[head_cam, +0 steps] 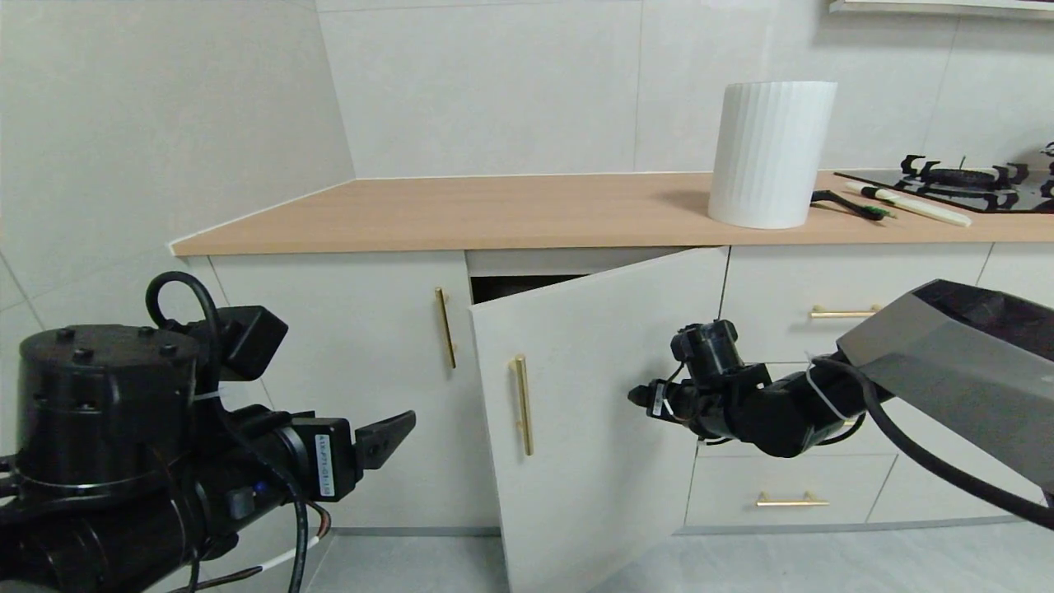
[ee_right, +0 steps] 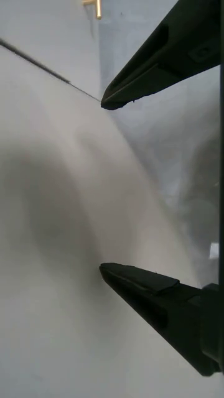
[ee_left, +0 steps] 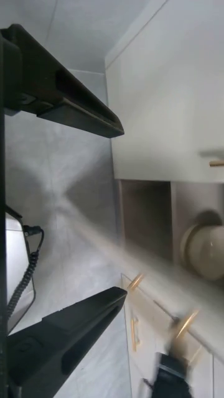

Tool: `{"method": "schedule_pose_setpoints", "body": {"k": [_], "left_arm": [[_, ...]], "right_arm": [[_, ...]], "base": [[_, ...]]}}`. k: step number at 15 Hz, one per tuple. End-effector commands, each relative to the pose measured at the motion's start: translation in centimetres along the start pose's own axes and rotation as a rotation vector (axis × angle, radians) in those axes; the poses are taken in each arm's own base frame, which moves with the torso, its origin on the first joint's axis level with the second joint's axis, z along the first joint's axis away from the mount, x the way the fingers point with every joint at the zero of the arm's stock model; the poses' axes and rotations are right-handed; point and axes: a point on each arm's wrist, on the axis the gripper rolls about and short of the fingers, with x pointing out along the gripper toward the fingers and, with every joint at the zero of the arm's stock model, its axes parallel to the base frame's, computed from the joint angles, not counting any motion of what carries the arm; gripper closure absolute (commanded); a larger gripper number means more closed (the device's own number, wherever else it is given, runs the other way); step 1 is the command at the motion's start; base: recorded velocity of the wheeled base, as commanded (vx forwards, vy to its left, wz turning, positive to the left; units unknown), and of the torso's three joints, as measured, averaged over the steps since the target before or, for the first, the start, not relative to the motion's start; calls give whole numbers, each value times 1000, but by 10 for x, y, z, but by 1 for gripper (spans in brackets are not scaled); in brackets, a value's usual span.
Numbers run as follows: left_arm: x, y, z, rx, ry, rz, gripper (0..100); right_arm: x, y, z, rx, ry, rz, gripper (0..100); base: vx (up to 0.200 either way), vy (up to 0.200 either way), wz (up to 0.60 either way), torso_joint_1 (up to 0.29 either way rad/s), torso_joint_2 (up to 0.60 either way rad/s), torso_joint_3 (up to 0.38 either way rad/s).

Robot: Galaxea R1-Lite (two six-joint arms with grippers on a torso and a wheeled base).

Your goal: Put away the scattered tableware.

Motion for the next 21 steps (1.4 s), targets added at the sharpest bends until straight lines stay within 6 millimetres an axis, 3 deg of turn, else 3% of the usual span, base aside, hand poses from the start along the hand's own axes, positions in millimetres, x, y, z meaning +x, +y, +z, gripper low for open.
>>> {"method": "schedule_pose_setpoints", "body": {"k": [1, 8, 15, 21], "left_arm": [[1, 0, -1, 3, 6, 2, 0], [0, 1, -2, 1, 4, 2, 0], [0, 1, -3, 4, 10, 3, 0], [1, 1, -4, 4, 14, 5, 0]], "right_arm": [[4, 1, -1, 9, 1, 1, 0], [23, 8, 14, 186, -55, 25, 0], [50, -12, 28, 285, -118, -32, 0], [70, -17, 35, 336, -198, -94, 0]], "base": [[0, 0, 0, 0, 0, 0], [0, 0, 0, 0, 0, 0], [0, 0, 0, 0, 0, 0], [0, 0, 0, 0, 0, 0]]}}
